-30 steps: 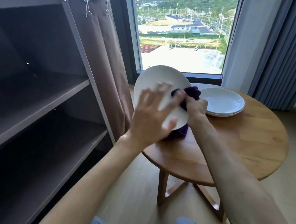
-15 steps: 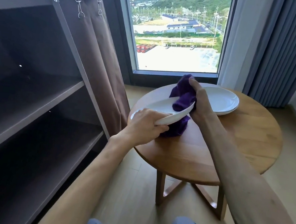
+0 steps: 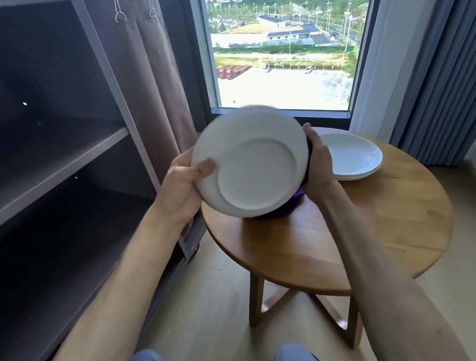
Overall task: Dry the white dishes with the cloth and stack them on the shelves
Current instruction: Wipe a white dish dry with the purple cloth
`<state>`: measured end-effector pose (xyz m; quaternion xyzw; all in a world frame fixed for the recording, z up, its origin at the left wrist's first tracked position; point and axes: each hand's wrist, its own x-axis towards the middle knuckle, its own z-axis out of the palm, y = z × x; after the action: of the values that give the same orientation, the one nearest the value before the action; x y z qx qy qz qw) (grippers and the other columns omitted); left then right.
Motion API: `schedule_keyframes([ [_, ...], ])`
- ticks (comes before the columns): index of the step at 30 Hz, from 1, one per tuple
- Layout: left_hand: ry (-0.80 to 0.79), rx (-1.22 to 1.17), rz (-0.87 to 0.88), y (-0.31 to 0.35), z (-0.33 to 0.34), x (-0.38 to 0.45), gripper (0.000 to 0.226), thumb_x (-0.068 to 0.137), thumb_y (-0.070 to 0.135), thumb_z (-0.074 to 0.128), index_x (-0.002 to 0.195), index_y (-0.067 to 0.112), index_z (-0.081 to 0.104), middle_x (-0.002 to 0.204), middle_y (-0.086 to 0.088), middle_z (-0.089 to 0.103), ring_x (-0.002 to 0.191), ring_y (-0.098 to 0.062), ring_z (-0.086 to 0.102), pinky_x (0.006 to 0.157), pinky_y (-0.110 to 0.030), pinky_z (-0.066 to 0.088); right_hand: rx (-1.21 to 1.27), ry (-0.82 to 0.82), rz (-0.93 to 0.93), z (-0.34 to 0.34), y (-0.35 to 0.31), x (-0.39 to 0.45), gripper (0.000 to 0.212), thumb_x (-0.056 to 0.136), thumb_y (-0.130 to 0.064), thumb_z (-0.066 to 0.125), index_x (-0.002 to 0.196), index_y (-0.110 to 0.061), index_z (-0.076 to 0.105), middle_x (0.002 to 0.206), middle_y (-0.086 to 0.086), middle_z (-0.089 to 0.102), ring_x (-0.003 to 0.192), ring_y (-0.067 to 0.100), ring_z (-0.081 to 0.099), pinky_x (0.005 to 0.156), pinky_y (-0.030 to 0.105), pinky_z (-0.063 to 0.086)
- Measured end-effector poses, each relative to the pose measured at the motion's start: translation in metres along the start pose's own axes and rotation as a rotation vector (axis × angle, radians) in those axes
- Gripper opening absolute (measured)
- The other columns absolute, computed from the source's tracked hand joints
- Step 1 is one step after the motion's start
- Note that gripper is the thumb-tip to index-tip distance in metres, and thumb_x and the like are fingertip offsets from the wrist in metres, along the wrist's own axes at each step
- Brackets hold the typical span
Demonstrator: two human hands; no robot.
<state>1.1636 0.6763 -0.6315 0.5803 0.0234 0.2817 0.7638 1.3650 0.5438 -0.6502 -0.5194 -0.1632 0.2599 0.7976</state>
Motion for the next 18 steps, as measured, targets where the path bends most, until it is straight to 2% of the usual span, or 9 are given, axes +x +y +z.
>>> schedule_keyframes([
  [3,0.118,-0.345,-0.002,-0.005,0.019,0.008,0.090,0.060,0.025,0.096,0.137,0.001,0.057,0.137,-0.020,0.061,0.131,-0.038,0.056,0.113,-0.052,0.044,0.317,0.054,-0.006,0.013,0.023,-0.012,0.029,0.098,-0.041,0.053,0.089,-0.020,0.070,0.097,0.008,0.067,0.092,0.025,0.063,0.086,0.039,0.051],
  [4,0.159,-0.421,-0.009,-0.007,0.026,0.011,0.092,0.062,0.024,0.094,0.141,0.000,0.054,0.142,-0.021,0.057,0.136,-0.040,0.051,0.116,-0.055,0.039,0.387,0.085,0.015,0.020,0.028,-0.016,0.029,0.099,-0.041,0.053,0.090,-0.021,0.072,0.101,0.008,0.069,0.095,0.025,0.065,0.088,0.039,0.052],
  [6,0.244,-0.474,-0.023,-0.010,0.036,0.018,0.082,0.075,0.023,0.078,0.148,0.000,0.048,0.143,-0.021,0.055,0.139,-0.041,0.048,0.117,-0.058,0.036,0.479,0.161,0.053,0.028,0.029,-0.021,0.036,0.100,-0.047,0.050,0.092,-0.022,0.074,0.107,0.008,0.072,0.100,0.026,0.068,0.090,0.039,0.054],
  [8,0.298,-0.457,-0.047,-0.010,0.041,0.021,0.069,0.085,0.023,0.064,0.149,0.003,0.048,0.138,-0.018,0.061,0.134,-0.040,0.053,0.114,-0.059,0.040,0.508,0.241,0.031,0.028,0.021,-0.021,0.041,0.102,-0.048,0.047,0.092,-0.021,0.075,0.102,0.004,0.075,0.094,0.025,0.070,0.086,0.039,0.056],
  [11,0.317,-0.450,-0.034,-0.010,0.044,0.023,0.059,0.088,0.023,0.061,0.143,0.004,0.053,0.134,-0.018,0.063,0.134,-0.040,0.053,0.114,-0.059,0.040,0.392,0.361,-0.153,0.021,0.013,-0.019,0.037,0.103,-0.037,0.051,0.080,-0.021,0.075,0.082,-0.003,0.075,0.077,0.014,0.068,0.078,0.036,0.056],
  [15,0.332,-0.449,-0.037,-0.011,0.049,0.024,0.060,0.089,0.023,0.061,0.145,0.004,0.052,0.143,-0.019,0.059,0.138,-0.041,0.050,0.117,-0.059,0.036,0.157,0.464,-0.397,0.013,0.007,-0.020,0.048,0.103,-0.027,0.053,0.056,-0.029,0.056,0.057,-0.019,0.045,0.061,0.003,0.039,0.064,0.021,0.038],
  [18,0.359,-0.435,-0.041,-0.014,0.049,0.020,0.061,0.089,0.022,0.061,0.147,0.004,0.051,0.146,-0.021,0.056,0.137,-0.041,0.051,0.116,-0.058,0.038,0.022,0.512,-0.489,0.008,-0.005,-0.019,0.049,0.102,-0.029,0.053,0.054,-0.032,0.043,0.055,-0.018,0.034,0.061,0.004,0.032,0.062,0.021,0.033],
])
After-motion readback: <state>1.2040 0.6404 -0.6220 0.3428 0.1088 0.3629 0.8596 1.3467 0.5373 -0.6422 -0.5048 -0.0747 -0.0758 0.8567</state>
